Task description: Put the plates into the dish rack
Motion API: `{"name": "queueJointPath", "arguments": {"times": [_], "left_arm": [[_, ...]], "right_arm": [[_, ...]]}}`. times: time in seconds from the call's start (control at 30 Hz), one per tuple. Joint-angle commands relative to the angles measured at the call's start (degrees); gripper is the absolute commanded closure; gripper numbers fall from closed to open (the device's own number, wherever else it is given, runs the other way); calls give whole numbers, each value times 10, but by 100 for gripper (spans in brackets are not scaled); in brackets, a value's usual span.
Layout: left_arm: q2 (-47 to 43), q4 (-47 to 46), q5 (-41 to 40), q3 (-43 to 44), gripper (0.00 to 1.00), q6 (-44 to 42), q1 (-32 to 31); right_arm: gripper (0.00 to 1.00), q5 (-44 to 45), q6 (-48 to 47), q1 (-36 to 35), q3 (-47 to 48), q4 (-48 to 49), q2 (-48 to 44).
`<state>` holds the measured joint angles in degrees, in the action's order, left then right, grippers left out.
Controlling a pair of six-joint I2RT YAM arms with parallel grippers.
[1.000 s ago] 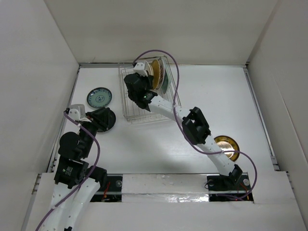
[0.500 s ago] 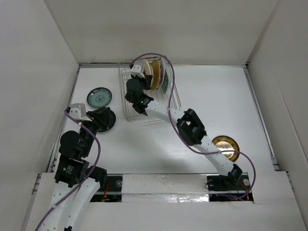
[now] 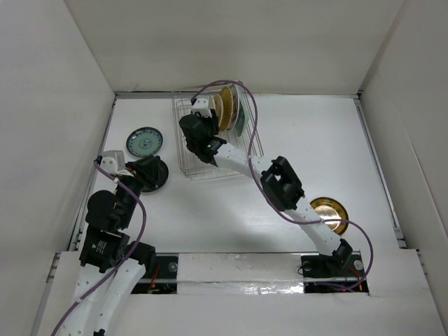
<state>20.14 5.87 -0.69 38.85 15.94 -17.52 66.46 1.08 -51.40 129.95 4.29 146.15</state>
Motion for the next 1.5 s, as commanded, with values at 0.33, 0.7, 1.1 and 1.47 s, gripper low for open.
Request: {"name": "queueJointPath", "arguments": {"times": [0.33, 0.7, 1.1, 1.47], "left_arm": [[-7, -27, 4, 0, 85, -2, 2], [-37, -23, 21, 0, 100, 5, 2], [-84, -24, 17, -3, 82, 6, -14], [-92, -22, 12, -2, 81, 4, -20]], "right_arm": [[100, -342, 135, -27, -439, 82, -442], [100, -323, 471, 133, -885, -201, -870], [28, -478, 513, 409, -1022, -331, -1026], [28, -604, 501, 464, -1058, -224, -896]]}}
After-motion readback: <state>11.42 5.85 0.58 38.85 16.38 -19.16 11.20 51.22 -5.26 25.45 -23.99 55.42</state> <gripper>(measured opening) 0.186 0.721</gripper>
